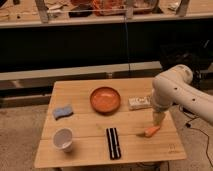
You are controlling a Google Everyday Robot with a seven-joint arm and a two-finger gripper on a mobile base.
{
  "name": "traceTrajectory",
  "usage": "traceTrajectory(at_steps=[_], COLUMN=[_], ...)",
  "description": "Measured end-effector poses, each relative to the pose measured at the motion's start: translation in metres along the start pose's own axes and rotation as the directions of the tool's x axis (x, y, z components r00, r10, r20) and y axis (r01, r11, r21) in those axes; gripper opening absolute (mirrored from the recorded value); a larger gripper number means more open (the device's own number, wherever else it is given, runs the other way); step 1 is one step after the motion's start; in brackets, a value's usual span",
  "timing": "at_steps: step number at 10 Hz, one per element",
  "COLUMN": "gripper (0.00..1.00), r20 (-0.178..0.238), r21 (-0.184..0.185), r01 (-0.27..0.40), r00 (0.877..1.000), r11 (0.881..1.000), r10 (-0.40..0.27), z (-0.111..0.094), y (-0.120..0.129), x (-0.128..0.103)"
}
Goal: Place the eraser on the white sponge
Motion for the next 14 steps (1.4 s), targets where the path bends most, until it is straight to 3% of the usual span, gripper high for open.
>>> traceTrajectory(at_steps=[8,11,14], gripper=[0.80,0.80,0.80], r20=[0.054,0.077,0.091], r21=[0.026,0.033,0.030], r01=[0.130,0.225,0.288], r00=[0.990,0.971,0.953], r11=[0.991,0.974,0.957], r10=[-0.131,-0.227,-0.290], z=[0.029,0.059,0.072], y=[0.008,0.012,0.016], x=[-0.059,-0.094,-0.105])
